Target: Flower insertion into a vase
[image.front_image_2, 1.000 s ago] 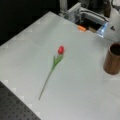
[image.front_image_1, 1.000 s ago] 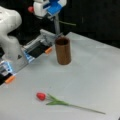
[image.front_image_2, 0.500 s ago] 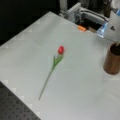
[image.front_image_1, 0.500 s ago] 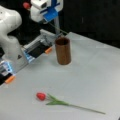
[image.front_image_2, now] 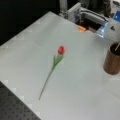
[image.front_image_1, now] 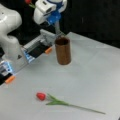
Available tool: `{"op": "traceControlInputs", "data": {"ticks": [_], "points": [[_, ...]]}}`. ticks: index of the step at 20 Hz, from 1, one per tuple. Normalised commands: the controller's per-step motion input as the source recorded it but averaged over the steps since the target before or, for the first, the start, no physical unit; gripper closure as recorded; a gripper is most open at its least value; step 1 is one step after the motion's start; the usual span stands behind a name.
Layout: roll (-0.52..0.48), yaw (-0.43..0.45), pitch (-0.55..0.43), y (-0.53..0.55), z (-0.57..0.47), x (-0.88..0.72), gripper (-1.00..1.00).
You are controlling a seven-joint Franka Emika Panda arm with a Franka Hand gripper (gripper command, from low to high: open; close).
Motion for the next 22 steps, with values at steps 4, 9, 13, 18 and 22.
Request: {"op": "traceControlInputs", "data": {"ticks": [4, 9, 13, 18, 22], "points": [[-0.196, 0.07, 0.493, 0.03, 0.1, 0.24, 1.0], [-0.185, 0.044, 0.423, -0.03, 0.07, 0.22, 1.0], [-0.182, 0.042, 0.343, -0.08, 0.06, 0.18, 1.0], [-0.207, 0.019, 0.352, -0.05, 0.07, 0.18, 1.0], [-0.237, 0.023, 0.417, 0.04, 0.08, 0.3, 1.0]]}}
